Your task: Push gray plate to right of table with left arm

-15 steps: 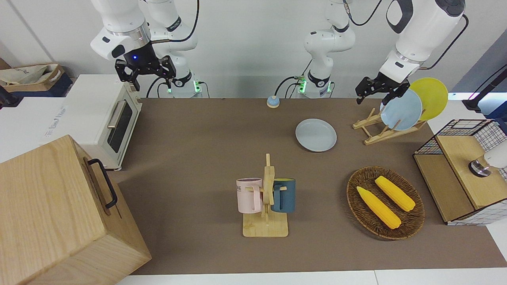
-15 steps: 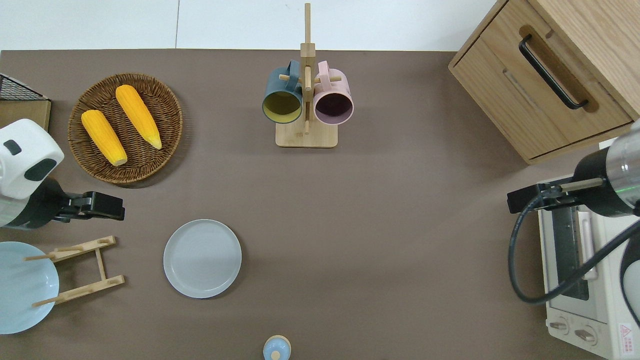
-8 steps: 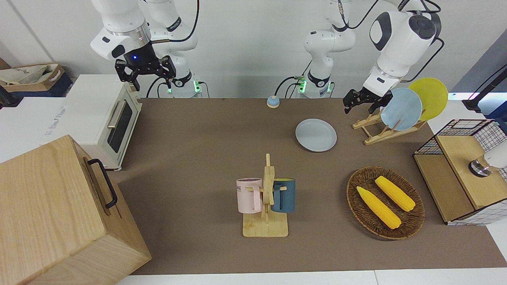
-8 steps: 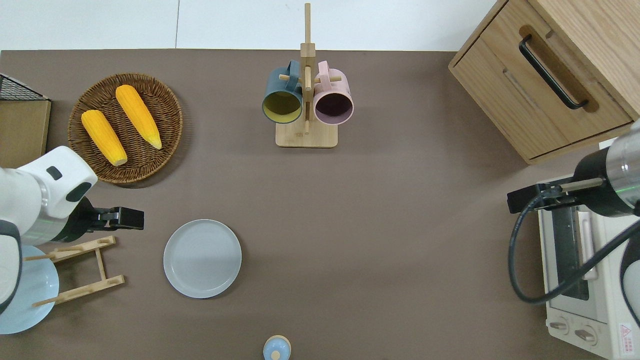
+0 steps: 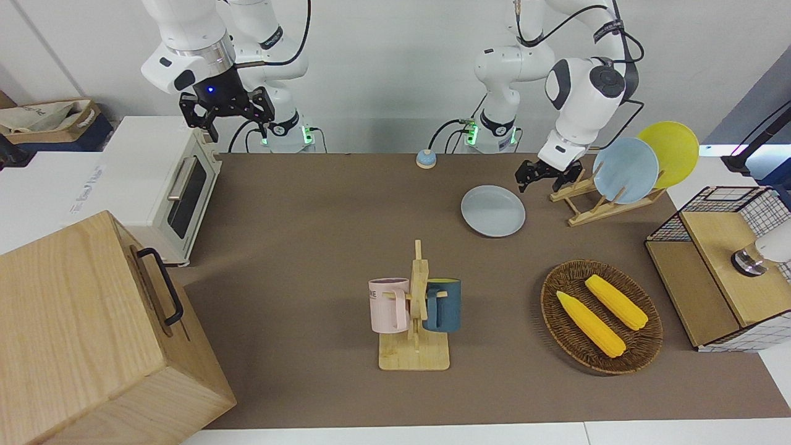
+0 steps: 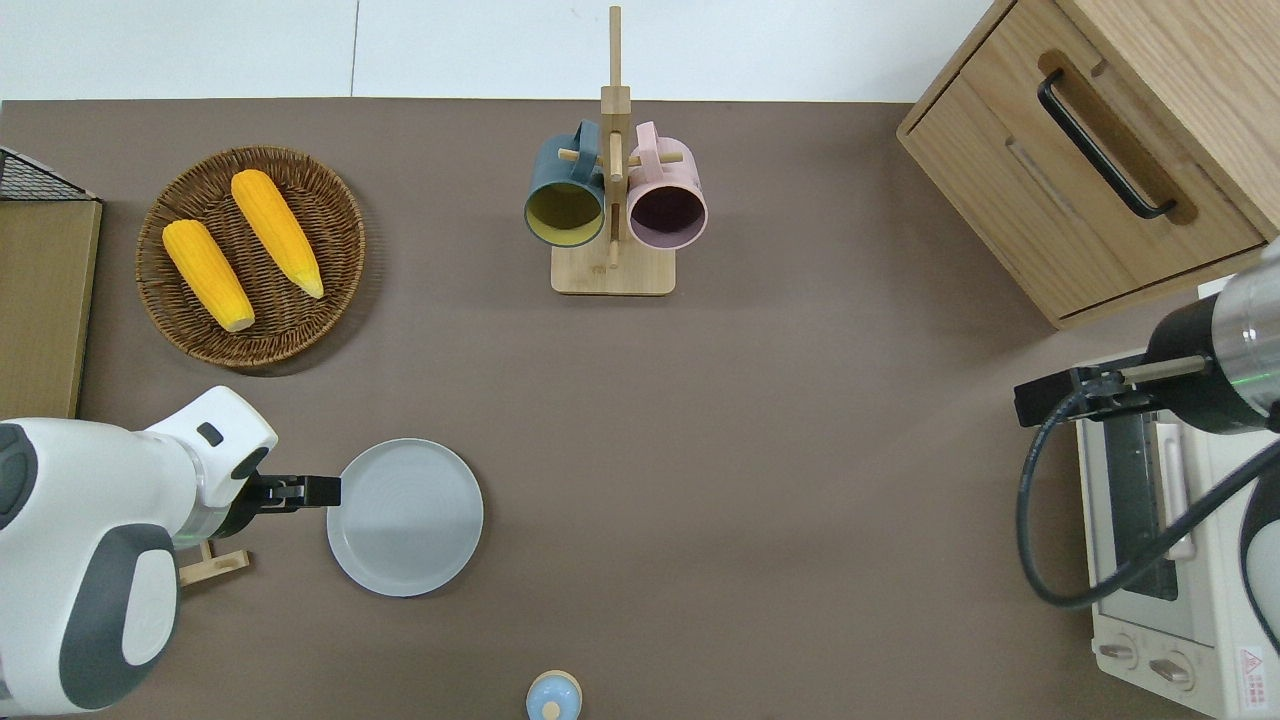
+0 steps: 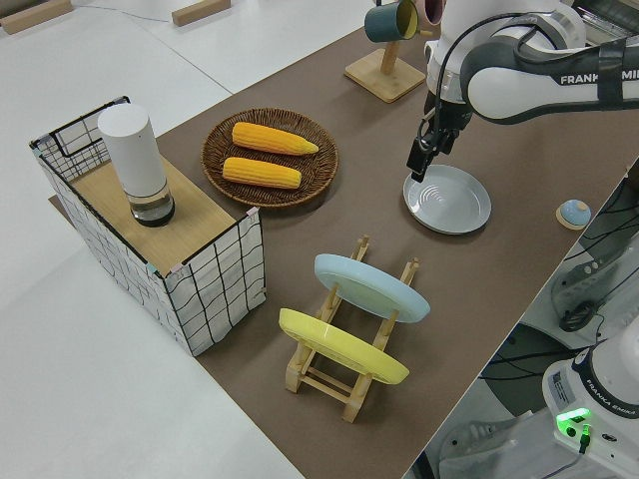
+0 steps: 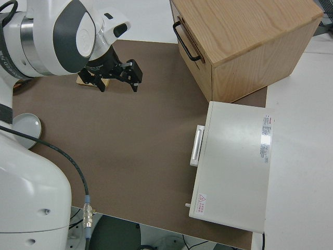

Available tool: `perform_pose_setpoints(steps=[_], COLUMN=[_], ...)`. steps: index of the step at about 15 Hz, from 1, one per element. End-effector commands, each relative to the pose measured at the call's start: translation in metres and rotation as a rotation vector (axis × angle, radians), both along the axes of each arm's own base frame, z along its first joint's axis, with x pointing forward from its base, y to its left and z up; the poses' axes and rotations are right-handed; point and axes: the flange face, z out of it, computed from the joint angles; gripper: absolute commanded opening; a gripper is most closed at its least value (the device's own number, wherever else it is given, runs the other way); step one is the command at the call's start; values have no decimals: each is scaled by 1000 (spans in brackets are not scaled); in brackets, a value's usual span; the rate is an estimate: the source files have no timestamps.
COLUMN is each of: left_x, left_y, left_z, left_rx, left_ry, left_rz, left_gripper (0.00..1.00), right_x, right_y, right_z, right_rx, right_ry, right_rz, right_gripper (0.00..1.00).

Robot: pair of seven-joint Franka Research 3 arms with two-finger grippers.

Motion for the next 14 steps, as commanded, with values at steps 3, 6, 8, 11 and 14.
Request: perform_pose_setpoints(steps=[3,6,8,11,14], left_x=[-35,-41,-43,-45,-45], left_y=[4,5,-4,-7,-11], left_z=[-53,-74,-86,-105,-112], left_rx=[4,6,5,4,3], left_ry=[-69,-77,-77,-66,-57], left_rz=[25,29,9,5,-4], left_gripper=[995,993,993,993,993], right_x=[-3,-3,-3,-3,-4], right_y=[-3,-3,-3,-3,-2], right_z=[3,3,3,3,3], right_rx=[7,7,7,7,7], right_ry=[6,6,6,6,6], right_rz=[-3,-3,-3,-3,-2], right_gripper=[983,983,983,983,983])
